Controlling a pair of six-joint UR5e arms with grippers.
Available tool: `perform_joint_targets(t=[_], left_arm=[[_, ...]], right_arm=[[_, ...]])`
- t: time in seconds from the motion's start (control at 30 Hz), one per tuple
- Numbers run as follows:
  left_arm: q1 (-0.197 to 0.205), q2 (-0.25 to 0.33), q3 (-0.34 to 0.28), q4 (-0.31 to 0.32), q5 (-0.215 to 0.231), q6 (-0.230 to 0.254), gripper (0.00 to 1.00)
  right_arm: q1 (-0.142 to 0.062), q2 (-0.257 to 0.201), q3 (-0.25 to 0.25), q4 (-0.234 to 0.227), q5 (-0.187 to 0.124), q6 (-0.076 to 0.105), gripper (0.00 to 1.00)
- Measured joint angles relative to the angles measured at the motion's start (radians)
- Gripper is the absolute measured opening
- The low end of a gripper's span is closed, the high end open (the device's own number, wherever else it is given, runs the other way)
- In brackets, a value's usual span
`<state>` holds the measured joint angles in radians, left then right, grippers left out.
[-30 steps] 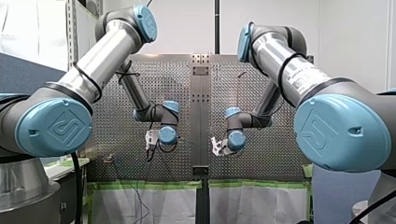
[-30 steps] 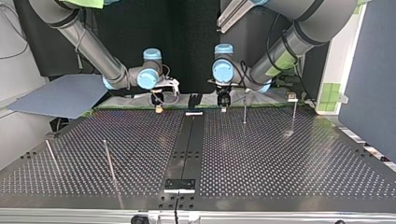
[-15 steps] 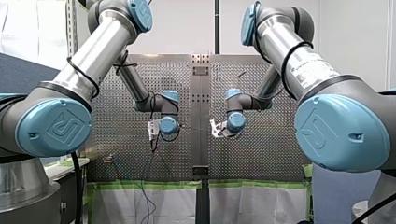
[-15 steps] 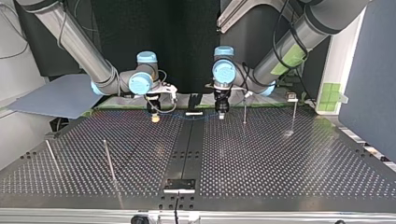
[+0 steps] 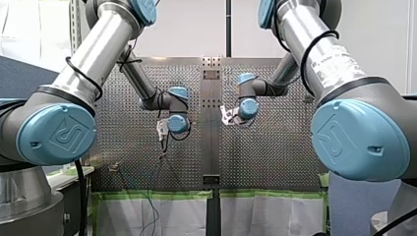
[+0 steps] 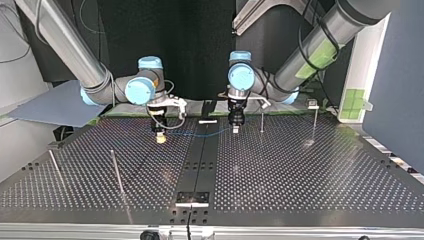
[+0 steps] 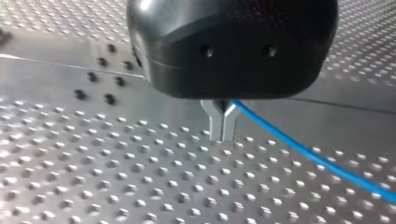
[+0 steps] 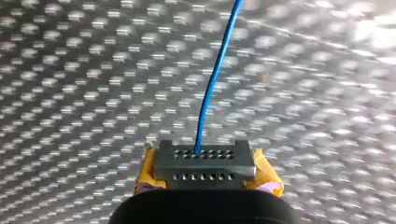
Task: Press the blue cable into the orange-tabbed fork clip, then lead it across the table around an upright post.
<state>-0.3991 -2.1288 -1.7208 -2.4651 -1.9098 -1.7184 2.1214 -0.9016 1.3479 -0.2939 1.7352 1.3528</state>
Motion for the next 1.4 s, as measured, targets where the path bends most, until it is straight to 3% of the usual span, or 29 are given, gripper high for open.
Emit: perform_joint_targets(t=[0.3, 0.7, 1.0, 1.2, 1.4], left_arm=[[0.000, 0.015, 0.000, -0.007, 0.014, -0.010, 0.02], [0.002, 0.017, 0.000, -0.009, 0.049, -0.048, 0.02], [0.006, 0.016, 0.027, -0.008, 0.076, -0.112, 0.02], [0.004, 0.016, 0.062, -0.016, 0.088, -0.148, 0.02], [0.006, 0.016, 0.094, -0.023, 0.100, -0.179, 0.02]], right_arm=[[0.004, -0.083, -0.005, 0.003, -0.057, 0.000, 0.00], [0.008, -0.186, -0.019, 0.008, -0.071, 0.004, 0.00], [0.010, -0.257, -0.030, 0.010, -0.077, 0.008, 0.00], [0.004, -0.290, -0.033, 0.013, -0.078, 0.020, 0.00], [-0.002, -0.313, -0.028, 0.012, -0.084, 0.051, 0.00]])
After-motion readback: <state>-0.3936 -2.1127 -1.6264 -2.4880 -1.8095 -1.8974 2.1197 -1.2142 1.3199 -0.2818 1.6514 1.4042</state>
